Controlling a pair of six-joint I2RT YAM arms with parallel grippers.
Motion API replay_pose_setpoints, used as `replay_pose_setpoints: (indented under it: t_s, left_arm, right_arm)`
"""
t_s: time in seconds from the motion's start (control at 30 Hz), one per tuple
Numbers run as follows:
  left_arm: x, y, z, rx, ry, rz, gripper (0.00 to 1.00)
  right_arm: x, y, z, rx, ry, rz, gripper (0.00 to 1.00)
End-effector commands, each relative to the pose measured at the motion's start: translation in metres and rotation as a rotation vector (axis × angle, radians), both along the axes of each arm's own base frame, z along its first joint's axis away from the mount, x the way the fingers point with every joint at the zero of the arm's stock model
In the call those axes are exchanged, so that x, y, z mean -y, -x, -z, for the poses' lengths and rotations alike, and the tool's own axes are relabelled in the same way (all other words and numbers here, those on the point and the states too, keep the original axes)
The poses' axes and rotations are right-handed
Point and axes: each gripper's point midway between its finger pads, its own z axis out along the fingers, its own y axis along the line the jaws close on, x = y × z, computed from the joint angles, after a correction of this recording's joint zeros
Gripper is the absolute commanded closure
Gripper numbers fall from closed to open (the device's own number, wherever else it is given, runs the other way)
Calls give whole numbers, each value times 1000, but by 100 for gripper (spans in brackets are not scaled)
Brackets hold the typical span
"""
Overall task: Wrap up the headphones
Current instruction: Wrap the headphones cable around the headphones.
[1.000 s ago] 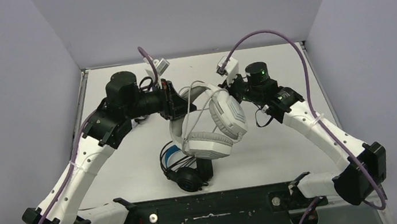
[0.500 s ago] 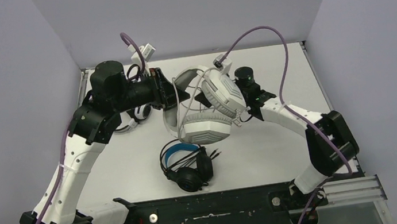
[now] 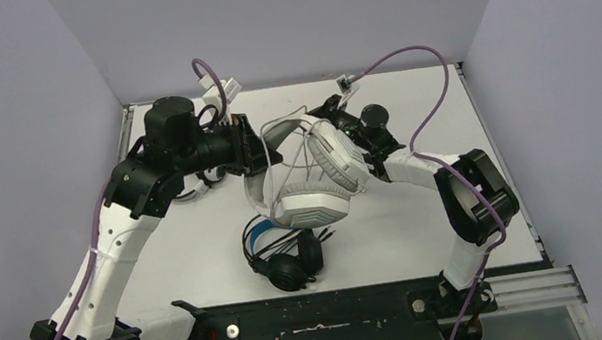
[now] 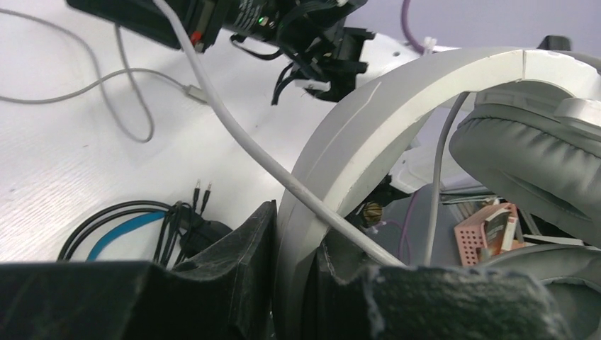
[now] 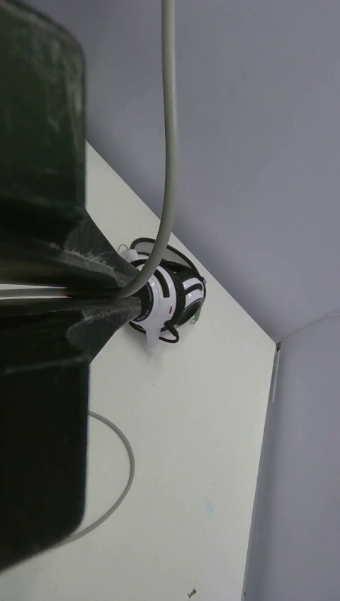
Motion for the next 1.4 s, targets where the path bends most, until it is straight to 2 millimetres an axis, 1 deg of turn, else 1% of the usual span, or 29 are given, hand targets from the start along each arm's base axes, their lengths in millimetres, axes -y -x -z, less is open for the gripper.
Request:
replay_pose_setpoints:
  t_s: [0.0, 0.03, 0.07, 0.1, 0.2, 0.27, 0.33, 0.37, 0.43, 0.5, 0.6, 0.67, 0.7, 0.73, 0.8, 0.9, 1.0, 1.07, 1.17, 1.27, 1.37]
  left_arm:
    - [-9, 1, -31, 129, 8, -24, 100]
    - [-13, -1, -29, 135, -15, -37, 100]
    - [-16, -2, -26, 141, -38, -47, 100]
    - [-19, -2, -23, 148, -64, -57, 100]
    - [-33, -3, -13, 179, -190, -102, 100]
    - [-42, -2, -4, 190, -271, -120, 100]
    - [-48, -3, 1, 194, -321, -131, 100]
    - [-50, -3, 4, 195, -343, -130, 100]
    - [-49, 0, 9, 190, -370, -107, 100]
    - [-46, 3, 11, 187, -375, -80, 100]
    - [-47, 4, 9, 202, -361, -91, 100]
    - [-48, 5, 5, 209, -342, -108, 100]
    - [-48, 5, 3, 211, -328, -115, 100]
    - [-46, 6, 1, 211, -308, -116, 100]
    - [-40, 7, -9, 211, -244, -122, 100]
    - [-25, 3, -31, 191, -101, -151, 100]
    - [-9, -6, -64, 204, 50, -181, 100]
    - [-7, -11, -86, 248, 70, -220, 100]
    - [-11, -13, -100, 308, 11, -294, 100]
    - [-8, -12, -103, 308, 2, -318, 100]
    - [-7, -12, -105, 323, -27, -336, 100]
  right_arm:
    - [26, -7, -61, 137, -110, 80, 98]
    - [36, -7, -66, 143, -111, 101, 100]
    - [46, -10, -63, 129, -101, 129, 100]
    - [59, -10, -67, 124, -93, 164, 100]
    - [100, -14, -70, 100, -60, 251, 100]
    - [126, -13, -75, 102, -39, 300, 100]
    - [149, -12, -79, 97, -5, 346, 100]
    - [161, -13, -85, 103, 10, 369, 100]
    - [173, -10, -96, 123, 39, 393, 100]
    - [184, -10, -101, 125, 71, 417, 100]
    - [207, -12, -99, 96, 81, 481, 100]
    - [215, -12, -89, 68, 82, 496, 100]
    - [215, -12, -82, 48, 89, 488, 100]
    - [213, -12, -74, 29, 105, 470, 100]
    - [199, -9, -58, -4, 115, 398, 100]
    - [163, 1, -36, -30, 132, 266, 100]
    - [128, 8, -20, -26, 183, 205, 100]
    - [110, 7, -15, -18, 191, 202, 97]
    - [84, -3, -13, -11, 155, 191, 93]
    - [58, -12, -13, 2, 103, 180, 90]
    - [33, -14, -11, 4, 28, 158, 90]
